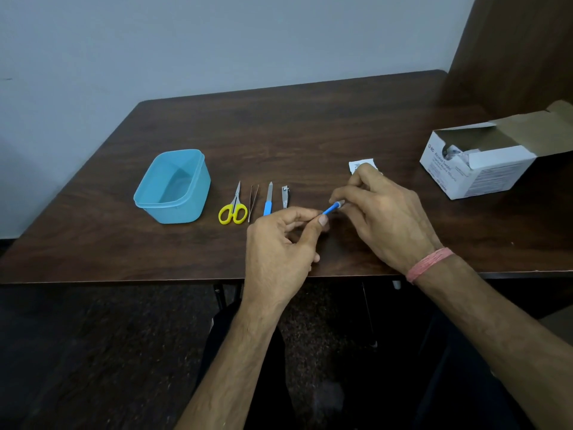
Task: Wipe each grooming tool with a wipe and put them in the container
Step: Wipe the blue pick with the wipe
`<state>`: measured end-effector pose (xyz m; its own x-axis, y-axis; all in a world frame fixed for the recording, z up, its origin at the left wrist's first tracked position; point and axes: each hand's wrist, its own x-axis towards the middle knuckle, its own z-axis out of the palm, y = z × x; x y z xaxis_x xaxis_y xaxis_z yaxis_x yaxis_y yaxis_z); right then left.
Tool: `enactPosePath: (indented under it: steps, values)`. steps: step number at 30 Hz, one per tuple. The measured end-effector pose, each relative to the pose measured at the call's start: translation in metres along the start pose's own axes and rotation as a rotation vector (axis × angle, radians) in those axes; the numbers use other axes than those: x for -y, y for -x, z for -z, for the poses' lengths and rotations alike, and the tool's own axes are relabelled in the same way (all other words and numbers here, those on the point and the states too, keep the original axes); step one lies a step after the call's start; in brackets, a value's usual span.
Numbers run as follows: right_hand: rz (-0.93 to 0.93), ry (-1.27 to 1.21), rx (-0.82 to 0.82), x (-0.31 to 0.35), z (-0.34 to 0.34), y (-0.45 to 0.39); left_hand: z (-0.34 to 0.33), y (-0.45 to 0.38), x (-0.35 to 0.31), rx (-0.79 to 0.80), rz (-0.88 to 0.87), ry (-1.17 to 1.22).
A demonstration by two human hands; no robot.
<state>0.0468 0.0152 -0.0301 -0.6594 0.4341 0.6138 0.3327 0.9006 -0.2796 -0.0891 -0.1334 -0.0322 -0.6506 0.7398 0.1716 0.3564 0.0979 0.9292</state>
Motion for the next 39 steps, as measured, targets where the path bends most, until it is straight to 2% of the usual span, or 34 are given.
enactPosePath:
  steps: [6, 23, 28, 39]
  values:
    - [0.004, 0.011, -0.011, -0.001, -0.002, 0.002, 0.003, -0.001, -0.004, 0.089, 0.057, 0.065]
    - [0.015, 0.078, -0.106, -0.001, -0.003, 0.003, 0.000, -0.001, -0.001, 0.051, 0.000, -0.007]
    - [-0.044, 0.029, -0.059, 0.000, -0.001, 0.002, 0.000, -0.001, 0.002, 0.049, -0.023, -0.023]
    - [0.043, 0.018, 0.019, -0.003, -0.004, 0.001, -0.003, -0.001, 0.008, -0.033, -0.048, -0.041]
